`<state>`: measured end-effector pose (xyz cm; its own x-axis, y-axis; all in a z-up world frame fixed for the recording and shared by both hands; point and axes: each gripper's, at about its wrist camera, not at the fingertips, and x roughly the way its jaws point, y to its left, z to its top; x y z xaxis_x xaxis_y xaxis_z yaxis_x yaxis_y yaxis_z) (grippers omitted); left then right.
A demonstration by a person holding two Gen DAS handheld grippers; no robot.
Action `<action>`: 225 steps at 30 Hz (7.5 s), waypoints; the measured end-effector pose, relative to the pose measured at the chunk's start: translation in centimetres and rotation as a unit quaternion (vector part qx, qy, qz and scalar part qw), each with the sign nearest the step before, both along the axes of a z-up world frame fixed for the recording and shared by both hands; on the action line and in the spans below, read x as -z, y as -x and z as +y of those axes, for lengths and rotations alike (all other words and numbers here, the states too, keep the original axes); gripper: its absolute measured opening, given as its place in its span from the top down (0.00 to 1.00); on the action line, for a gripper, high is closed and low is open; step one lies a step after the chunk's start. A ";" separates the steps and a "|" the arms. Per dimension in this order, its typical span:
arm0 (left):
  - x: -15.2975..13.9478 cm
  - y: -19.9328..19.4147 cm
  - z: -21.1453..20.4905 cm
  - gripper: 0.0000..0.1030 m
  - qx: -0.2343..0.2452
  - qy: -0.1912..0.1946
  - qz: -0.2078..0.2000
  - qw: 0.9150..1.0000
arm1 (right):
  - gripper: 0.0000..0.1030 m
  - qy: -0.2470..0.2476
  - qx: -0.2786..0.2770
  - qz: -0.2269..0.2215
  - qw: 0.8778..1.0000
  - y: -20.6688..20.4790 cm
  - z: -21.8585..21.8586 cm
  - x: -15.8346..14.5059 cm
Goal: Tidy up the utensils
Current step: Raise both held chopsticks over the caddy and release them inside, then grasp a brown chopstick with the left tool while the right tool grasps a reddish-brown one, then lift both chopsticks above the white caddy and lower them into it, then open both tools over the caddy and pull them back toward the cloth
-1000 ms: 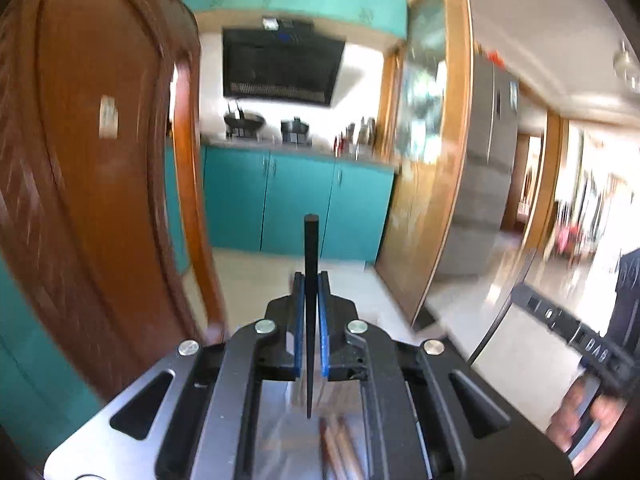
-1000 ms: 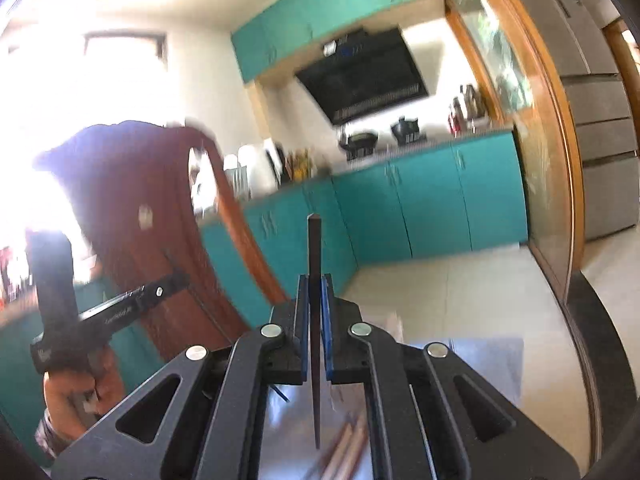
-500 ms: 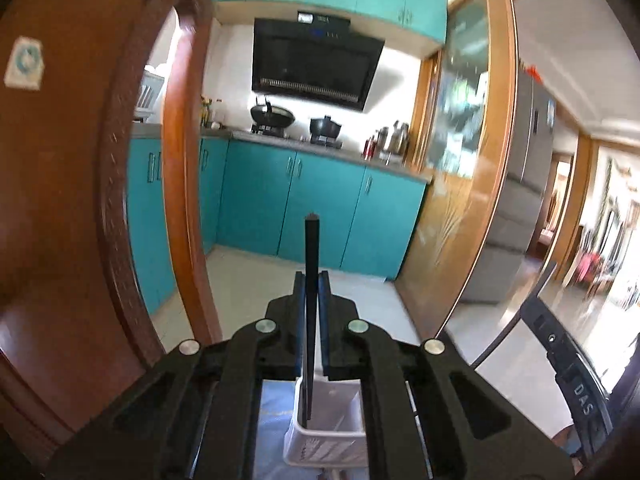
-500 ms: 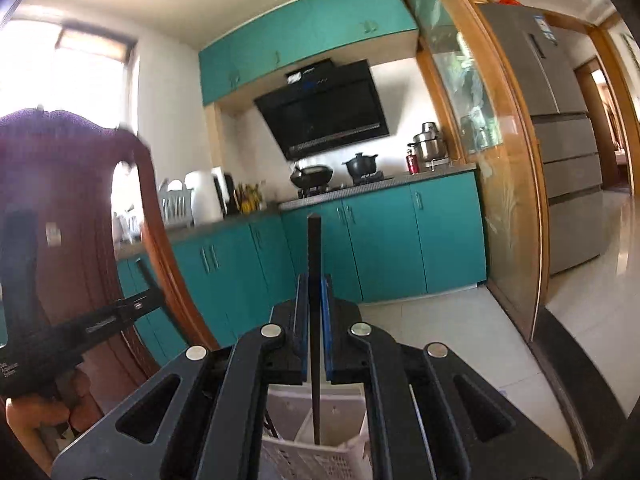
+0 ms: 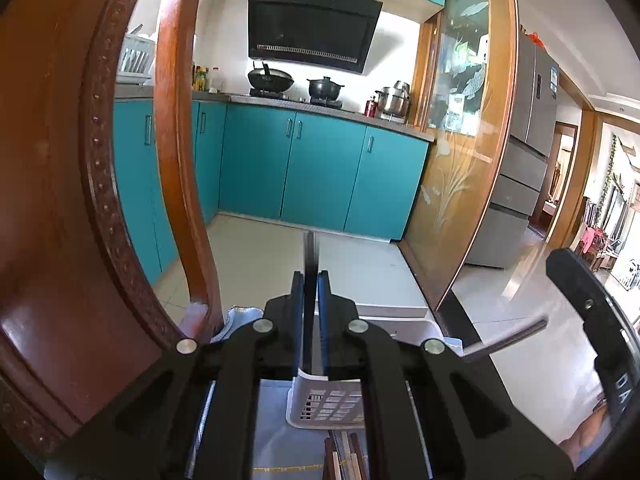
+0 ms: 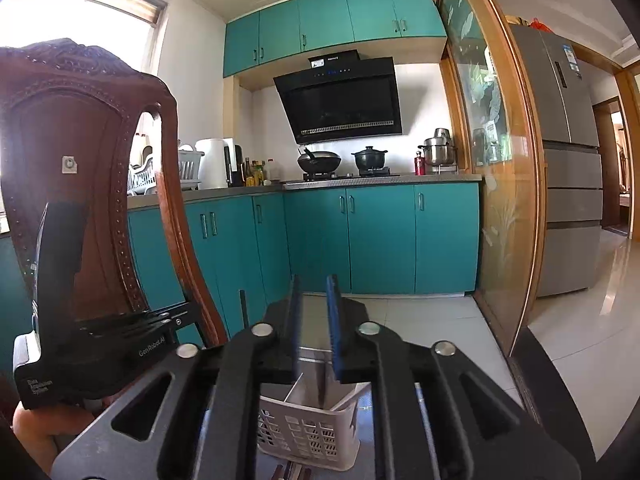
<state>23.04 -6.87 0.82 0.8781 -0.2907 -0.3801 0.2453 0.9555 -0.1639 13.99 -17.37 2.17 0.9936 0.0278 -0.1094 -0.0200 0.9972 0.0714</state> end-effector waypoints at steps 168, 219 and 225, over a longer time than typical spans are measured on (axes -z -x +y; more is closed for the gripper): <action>-4.6 0.9 0.2 0.93 0.003 0.040 -0.050 0.998 | 0.94 -0.020 -0.018 0.007 1.000 -2.6 -0.9 -1.2; 4.5 7.3 4.1 0.87 -0.069 0.008 -0.035 0.997 | 0.57 0.043 -0.123 0.369 0.920 -3.7 5.4 17.1; 4.7 7.1 3.9 0.81 -0.061 -0.003 -0.027 0.998 | 0.52 0.047 -0.081 0.431 0.897 -5.1 5.3 20.4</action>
<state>15.90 -2.92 -3.92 0.9262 -0.1790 -0.3318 0.1365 0.9796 -0.1475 19.05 -12.09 -18.19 0.5220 0.1151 -0.8451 -0.1426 0.9887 0.0465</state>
